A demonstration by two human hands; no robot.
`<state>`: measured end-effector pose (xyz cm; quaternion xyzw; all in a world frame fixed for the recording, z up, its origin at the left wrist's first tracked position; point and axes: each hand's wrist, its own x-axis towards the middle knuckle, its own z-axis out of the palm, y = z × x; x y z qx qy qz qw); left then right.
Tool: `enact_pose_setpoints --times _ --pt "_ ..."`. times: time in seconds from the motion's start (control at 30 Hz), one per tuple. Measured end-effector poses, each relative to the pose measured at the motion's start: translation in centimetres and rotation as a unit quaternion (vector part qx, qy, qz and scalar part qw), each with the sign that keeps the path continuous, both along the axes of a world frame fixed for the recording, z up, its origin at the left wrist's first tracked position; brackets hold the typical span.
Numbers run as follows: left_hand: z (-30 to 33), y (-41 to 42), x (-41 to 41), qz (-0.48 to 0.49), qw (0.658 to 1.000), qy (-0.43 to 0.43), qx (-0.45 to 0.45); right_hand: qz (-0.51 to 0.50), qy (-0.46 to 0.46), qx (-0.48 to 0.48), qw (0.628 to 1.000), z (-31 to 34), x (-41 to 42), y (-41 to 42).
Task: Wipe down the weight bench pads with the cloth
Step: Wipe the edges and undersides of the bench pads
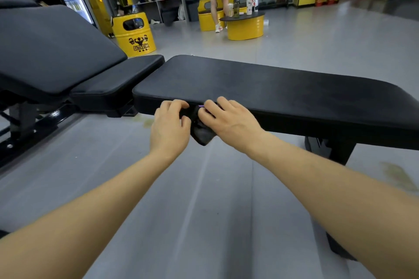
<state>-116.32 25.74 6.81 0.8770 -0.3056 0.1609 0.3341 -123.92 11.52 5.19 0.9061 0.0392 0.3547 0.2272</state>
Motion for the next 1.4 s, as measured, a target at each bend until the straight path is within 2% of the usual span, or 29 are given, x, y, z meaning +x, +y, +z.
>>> enact_pose_setpoints --times 0.07,0.23,0.37,0.5,0.6,0.73,0.83,1.03,1.17,1.3,1.4 --pt "-0.5 -0.3 -0.2 -0.024 0.998 -0.057 0.031 -0.015 -0.001 0.004 1.0 -0.4 -2.1 -1.7" --pt "-1.3 -0.8 -0.4 -0.039 0.993 -0.102 0.045 -0.069 0.02 0.011 0.997 -2.0 -7.4 -5.8" --pt "-1.4 -0.3 -0.2 -0.047 0.99 -0.119 0.064 -0.055 -0.027 0.005 0.998 -1.3 -3.5 -2.2" --pt "-1.1 -0.5 -0.6 -0.052 0.985 -0.147 0.073 -0.026 -0.032 -0.021 0.999 0.1 -1.5 -1.1" --pt "-1.1 -1.9 -1.6 -0.076 0.979 -0.178 0.066 -0.041 -0.014 -0.009 0.999 -1.0 -5.9 -5.1" --pt "-1.5 -5.1 -3.9 -0.121 0.966 -0.217 0.066 -0.116 0.01 0.01 0.993 -2.9 -13.0 -10.7" --pt "-1.9 -6.5 -4.8 -0.137 0.961 -0.232 0.067 -0.165 -0.015 0.013 0.986 -3.6 -13.1 -10.3" --pt "-1.5 -6.8 -4.8 -0.131 0.957 -0.242 0.093 -0.101 -0.04 0.017 0.994 -1.9 -8.2 -6.3" --pt "-1.6 -8.1 -6.1 -0.149 0.946 -0.27 0.096 -0.112 -0.006 0.004 0.994 -2.5 -12.1 -10.2" --pt "-2.3 -10.9 -8.1 -0.186 0.936 -0.287 0.083 -0.168 -0.012 0.008 0.986 -4.4 -17.9 -14.7" --pt "-3.0 -12.2 -9.2 -0.194 0.937 -0.282 0.073 -0.205 -0.031 0.002 0.978 -5.0 -19.4 -15.2"
